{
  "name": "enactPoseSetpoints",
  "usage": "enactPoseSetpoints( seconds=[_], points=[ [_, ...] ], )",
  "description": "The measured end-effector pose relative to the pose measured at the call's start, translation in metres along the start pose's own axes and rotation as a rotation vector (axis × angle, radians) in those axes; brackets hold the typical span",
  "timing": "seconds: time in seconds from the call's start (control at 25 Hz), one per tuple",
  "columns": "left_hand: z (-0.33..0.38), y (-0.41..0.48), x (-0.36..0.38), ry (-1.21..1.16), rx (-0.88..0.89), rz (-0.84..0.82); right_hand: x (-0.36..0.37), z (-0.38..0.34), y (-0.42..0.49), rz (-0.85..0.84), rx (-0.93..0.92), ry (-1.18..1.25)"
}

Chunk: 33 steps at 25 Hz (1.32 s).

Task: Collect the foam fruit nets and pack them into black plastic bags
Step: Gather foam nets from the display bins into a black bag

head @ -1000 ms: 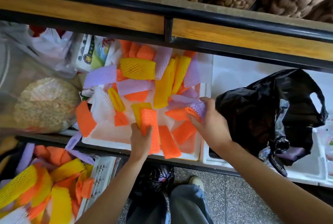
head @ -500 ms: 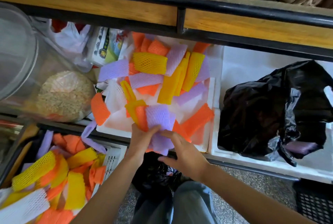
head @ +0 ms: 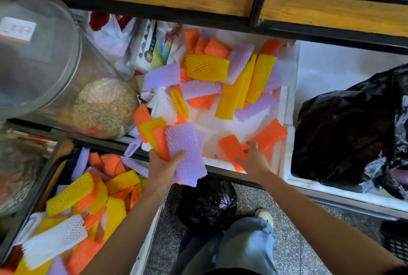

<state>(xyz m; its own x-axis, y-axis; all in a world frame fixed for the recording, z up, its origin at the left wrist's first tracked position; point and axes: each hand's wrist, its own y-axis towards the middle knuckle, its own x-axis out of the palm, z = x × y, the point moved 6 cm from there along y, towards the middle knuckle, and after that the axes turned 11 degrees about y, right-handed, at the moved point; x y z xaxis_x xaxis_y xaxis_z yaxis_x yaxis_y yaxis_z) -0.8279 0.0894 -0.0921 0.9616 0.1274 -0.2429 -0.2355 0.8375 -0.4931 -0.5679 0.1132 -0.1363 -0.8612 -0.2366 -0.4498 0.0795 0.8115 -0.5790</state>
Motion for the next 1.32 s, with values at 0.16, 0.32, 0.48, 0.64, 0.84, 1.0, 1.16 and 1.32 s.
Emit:
enactPoseSetpoints(
  seconds=[0.16,0.32,0.48,0.64,0.84,1.0,1.16,1.32],
  points=[
    [0.002,-0.003,0.003,0.02,-0.007,0.017,-0.02,-0.001,-0.006,0.066,0.017,-0.028],
    [0.005,-0.009,0.022,0.073,-0.009,0.012,-0.037,-0.031,-0.047,0.154,-0.222,0.152],
    [0.012,-0.028,0.059,0.03,-0.046,-0.1,-0.005,-0.06,-0.071,-0.074,-0.319,0.234],
    [0.022,-0.035,0.07,0.026,-0.072,-0.176,0.008,-0.055,-0.069,-0.082,-0.339,0.03],
    [0.024,-0.034,0.068,0.087,-0.035,-0.1,0.007,-0.052,-0.076,-0.206,-0.378,0.024],
    [0.021,-0.028,0.06,0.103,-0.034,-0.077,-0.057,-0.037,-0.032,0.163,-0.36,-0.111],
    [0.02,-0.024,0.059,0.085,-0.021,-0.066,-0.098,-0.024,0.016,0.301,-0.246,-0.326],
    [0.023,-0.025,0.063,0.076,-0.012,-0.089,-0.099,-0.019,0.025,0.316,-0.18,-0.65]
  ],
)
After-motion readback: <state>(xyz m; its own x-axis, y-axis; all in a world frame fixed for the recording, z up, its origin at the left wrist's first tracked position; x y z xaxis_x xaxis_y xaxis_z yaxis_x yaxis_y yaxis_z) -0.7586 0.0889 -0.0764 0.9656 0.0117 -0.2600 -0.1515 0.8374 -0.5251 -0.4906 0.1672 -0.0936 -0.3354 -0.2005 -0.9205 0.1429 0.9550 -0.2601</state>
